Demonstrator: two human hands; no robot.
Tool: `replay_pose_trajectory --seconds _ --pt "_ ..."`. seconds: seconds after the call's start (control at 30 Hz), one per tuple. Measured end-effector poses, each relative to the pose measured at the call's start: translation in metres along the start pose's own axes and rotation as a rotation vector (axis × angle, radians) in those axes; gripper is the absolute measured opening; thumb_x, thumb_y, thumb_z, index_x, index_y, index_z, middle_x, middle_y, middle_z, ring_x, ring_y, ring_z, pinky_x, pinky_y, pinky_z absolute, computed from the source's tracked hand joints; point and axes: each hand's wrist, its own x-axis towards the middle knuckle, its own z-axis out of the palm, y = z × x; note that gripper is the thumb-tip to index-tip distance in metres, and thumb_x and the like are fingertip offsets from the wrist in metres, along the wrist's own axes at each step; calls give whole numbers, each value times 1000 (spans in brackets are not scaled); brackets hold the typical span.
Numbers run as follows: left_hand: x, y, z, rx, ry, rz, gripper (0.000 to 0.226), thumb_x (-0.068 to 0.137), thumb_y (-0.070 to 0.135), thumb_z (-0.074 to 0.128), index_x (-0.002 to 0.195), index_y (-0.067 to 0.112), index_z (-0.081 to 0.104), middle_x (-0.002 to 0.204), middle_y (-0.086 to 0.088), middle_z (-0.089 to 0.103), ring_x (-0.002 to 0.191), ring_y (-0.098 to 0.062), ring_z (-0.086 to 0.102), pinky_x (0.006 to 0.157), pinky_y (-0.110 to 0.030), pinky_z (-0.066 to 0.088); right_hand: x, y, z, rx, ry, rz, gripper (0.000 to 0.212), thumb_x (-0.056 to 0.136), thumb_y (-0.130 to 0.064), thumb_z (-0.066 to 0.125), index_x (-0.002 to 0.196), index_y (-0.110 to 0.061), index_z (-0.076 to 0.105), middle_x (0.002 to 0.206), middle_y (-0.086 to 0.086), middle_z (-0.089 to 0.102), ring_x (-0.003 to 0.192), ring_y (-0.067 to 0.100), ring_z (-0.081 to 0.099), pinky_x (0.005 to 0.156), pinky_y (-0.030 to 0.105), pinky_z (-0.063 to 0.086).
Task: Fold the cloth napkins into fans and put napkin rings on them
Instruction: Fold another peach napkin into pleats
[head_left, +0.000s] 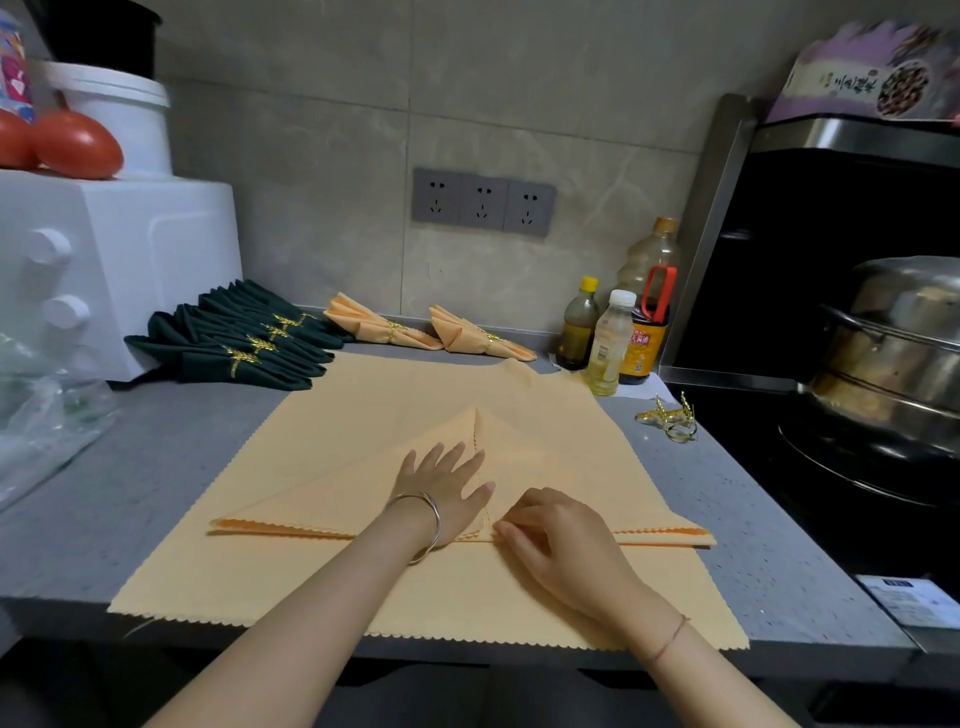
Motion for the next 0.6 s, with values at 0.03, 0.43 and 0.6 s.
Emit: replay_pose_trajectory --seconds 0.03,0.43,0.6 --pt "0 0 0 0 -3 -2 59 97 58 13 151 39 0 160 10 -7 147 -14 -10 118 -43 -7 2 0 -4 67 -24 53 31 94 -38 46 86 -22 72 84 -8 66 78 10 57 70 32 48" --pt "4 -1 1 44 -29 -8 59 98 56 12 151 35 -3 159 10 -10 147 -14 -12 118 -44 -7 115 30 29 -20 -150 286 43 100 -20 30 142 -14 36 152 3 32 140 21 27 115 38 16" --pt "4 0 1 36 -30 -11 59 98 56 12 151 35 -3 159 10 -11 146 -13 -12 118 -43 -8 115 37 43 -107 -258 333 46 102 -26 20 147 -14 28 156 2 22 144 20 18 116 39 12"
